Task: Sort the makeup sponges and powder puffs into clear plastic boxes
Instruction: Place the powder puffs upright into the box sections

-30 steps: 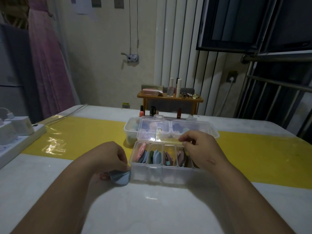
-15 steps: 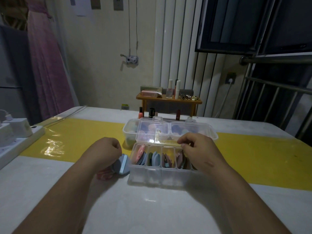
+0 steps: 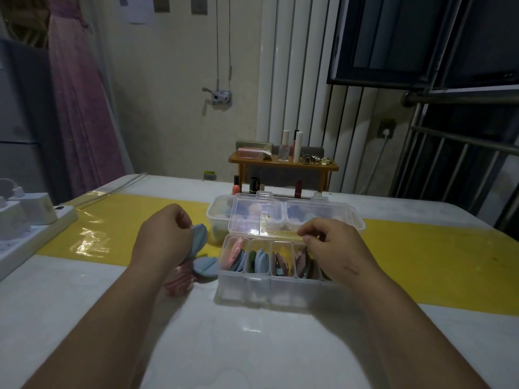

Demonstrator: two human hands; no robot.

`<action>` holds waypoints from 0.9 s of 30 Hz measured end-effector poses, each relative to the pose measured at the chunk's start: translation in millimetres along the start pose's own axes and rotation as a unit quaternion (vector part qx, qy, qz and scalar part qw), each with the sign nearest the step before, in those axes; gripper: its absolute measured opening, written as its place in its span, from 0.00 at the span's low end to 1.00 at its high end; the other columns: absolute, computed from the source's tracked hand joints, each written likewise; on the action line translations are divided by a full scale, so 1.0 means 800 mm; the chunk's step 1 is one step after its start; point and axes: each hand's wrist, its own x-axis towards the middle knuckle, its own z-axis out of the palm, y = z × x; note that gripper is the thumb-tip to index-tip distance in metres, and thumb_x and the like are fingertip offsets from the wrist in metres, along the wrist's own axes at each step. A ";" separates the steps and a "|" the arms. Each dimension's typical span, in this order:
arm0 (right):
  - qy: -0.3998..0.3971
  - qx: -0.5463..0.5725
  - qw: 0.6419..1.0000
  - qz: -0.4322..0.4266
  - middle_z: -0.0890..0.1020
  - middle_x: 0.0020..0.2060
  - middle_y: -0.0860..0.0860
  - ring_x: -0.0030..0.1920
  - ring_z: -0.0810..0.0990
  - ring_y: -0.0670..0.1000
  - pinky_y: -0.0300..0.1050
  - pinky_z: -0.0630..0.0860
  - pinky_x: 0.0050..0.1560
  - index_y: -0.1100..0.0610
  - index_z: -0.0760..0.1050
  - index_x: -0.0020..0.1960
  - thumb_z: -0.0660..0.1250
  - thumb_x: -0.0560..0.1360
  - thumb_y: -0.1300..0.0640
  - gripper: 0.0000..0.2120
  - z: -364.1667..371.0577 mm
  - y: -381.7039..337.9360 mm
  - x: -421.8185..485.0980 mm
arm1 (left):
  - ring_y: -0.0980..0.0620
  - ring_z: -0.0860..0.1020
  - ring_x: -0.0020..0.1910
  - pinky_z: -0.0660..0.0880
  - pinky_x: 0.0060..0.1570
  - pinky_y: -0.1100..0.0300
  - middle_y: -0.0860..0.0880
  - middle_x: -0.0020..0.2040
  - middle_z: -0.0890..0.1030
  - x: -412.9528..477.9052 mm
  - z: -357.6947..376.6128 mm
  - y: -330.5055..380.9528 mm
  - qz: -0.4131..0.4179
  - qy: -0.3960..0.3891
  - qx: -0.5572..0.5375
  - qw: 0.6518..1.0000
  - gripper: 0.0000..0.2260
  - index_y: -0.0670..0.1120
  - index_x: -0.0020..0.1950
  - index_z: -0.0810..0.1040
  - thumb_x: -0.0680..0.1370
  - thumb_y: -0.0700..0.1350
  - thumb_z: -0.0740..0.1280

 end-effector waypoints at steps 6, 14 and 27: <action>0.010 0.021 1.000 -0.001 0.80 0.43 0.41 0.43 0.78 0.43 0.37 0.76 0.43 0.47 0.81 0.51 0.64 0.79 0.58 0.09 -0.002 0.002 0.001 | 0.55 0.74 0.33 0.65 0.30 0.60 0.50 0.36 0.79 -0.007 0.004 0.007 0.036 0.032 -0.082 0.995 0.10 0.48 0.37 0.76 0.70 0.33 0.65; -0.049 0.037 0.998 -0.033 0.81 0.46 0.38 0.44 0.79 0.42 0.39 0.78 0.45 0.44 0.78 0.54 0.64 0.80 0.57 0.09 -0.002 -0.005 -0.002 | 0.52 0.79 0.42 0.74 0.40 0.59 0.53 0.40 0.82 -0.029 0.022 0.029 0.150 -0.021 -0.197 0.969 0.18 0.55 0.40 0.80 0.74 0.31 0.65; -0.079 0.077 0.991 -0.071 0.80 0.44 0.44 0.37 0.77 0.41 0.36 0.75 0.37 0.41 0.81 0.47 0.66 0.78 0.59 0.13 -0.005 -0.016 -0.007 | 0.58 0.82 0.40 0.79 0.42 0.65 0.56 0.40 0.85 -0.054 0.028 0.050 0.184 -0.163 -0.225 0.943 0.12 0.53 0.44 0.83 0.75 0.35 0.71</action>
